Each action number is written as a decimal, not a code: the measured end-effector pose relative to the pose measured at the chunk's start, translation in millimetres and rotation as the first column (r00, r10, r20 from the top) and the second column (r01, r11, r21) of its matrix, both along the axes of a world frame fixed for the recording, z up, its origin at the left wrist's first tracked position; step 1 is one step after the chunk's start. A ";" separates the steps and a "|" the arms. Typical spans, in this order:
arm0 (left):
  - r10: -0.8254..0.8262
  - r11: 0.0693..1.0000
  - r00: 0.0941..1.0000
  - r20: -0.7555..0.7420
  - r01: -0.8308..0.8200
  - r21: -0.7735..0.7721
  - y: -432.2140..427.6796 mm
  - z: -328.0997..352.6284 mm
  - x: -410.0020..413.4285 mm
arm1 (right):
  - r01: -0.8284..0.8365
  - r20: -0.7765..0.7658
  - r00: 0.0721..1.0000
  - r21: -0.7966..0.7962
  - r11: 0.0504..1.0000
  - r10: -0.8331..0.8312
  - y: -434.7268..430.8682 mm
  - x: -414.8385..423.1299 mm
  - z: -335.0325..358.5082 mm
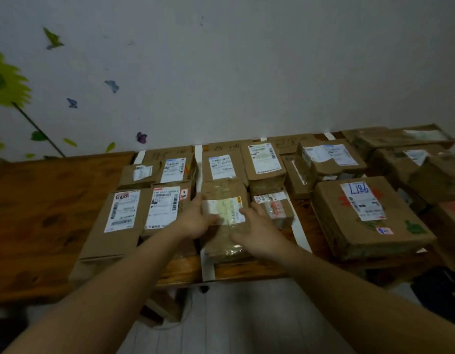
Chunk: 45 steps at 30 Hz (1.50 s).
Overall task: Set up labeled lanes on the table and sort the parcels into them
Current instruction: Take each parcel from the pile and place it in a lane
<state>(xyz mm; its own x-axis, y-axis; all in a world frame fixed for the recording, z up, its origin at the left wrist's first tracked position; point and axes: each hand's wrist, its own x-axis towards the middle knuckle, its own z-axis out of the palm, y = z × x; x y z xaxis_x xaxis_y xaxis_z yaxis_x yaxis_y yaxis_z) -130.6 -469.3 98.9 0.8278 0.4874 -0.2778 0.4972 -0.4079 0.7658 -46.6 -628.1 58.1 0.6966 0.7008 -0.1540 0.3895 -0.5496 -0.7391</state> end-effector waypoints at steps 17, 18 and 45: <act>0.383 0.874 0.924 -0.017 -0.357 0.329 290.9 102.3 -304.1 | -0.395 0.306 0.869 -0.042 0.918 0.388 315.4 -192.3 121.9; 0.408 0.866 0.912 -0.026 -0.378 0.327 313.0 104.3 -328.8 | -0.414 0.297 0.863 -0.049 0.909 0.409 338.6 -210.6 124.9; 0.754 0.656 0.631 -0.184 -0.740 0.151 753.9 71.1 -563.8 | -0.659 0.036 0.747 -0.094 0.747 0.664 856.9 -410.1 87.3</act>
